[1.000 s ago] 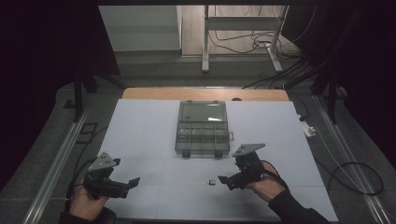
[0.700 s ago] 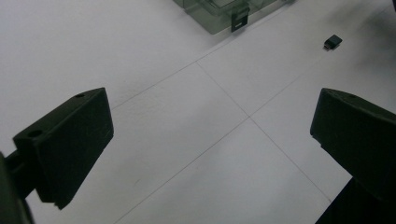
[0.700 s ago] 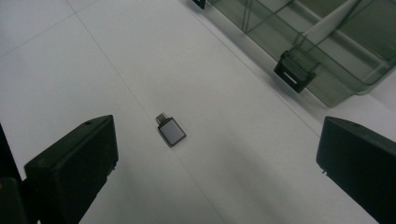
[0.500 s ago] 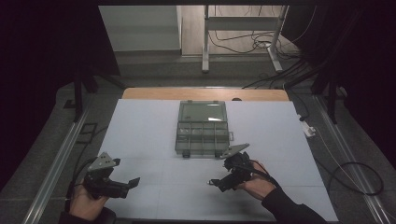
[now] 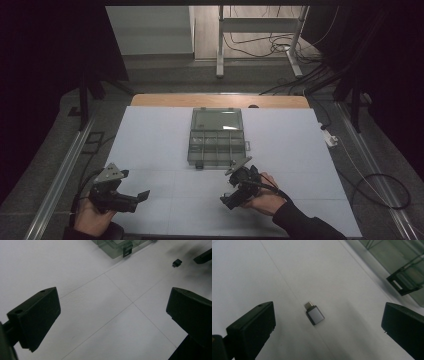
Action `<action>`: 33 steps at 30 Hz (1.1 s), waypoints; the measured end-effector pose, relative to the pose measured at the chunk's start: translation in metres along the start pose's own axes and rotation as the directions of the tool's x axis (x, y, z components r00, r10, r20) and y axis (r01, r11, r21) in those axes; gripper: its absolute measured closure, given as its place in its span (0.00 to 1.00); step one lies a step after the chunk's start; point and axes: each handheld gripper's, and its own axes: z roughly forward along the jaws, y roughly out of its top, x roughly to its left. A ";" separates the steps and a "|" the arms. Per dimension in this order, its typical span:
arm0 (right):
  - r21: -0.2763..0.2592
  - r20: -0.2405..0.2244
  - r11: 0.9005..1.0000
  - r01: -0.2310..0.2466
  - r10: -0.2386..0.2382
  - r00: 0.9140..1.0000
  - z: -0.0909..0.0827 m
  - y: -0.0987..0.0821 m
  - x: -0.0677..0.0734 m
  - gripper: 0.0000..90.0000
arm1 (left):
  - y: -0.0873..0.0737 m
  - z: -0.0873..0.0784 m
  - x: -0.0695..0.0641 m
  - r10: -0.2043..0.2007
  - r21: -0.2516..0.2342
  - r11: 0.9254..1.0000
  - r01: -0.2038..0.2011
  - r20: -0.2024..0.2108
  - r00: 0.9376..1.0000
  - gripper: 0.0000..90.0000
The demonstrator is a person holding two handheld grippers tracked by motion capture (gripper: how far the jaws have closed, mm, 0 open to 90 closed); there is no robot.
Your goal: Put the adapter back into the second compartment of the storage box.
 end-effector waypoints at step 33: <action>0.060 -0.021 0.995 0.085 -0.084 0.996 0.015 -0.004 0.009 0.72 | 0.001 0.001 -0.001 0.011 0.009 1.000 -0.011 -0.001 1.000 0.00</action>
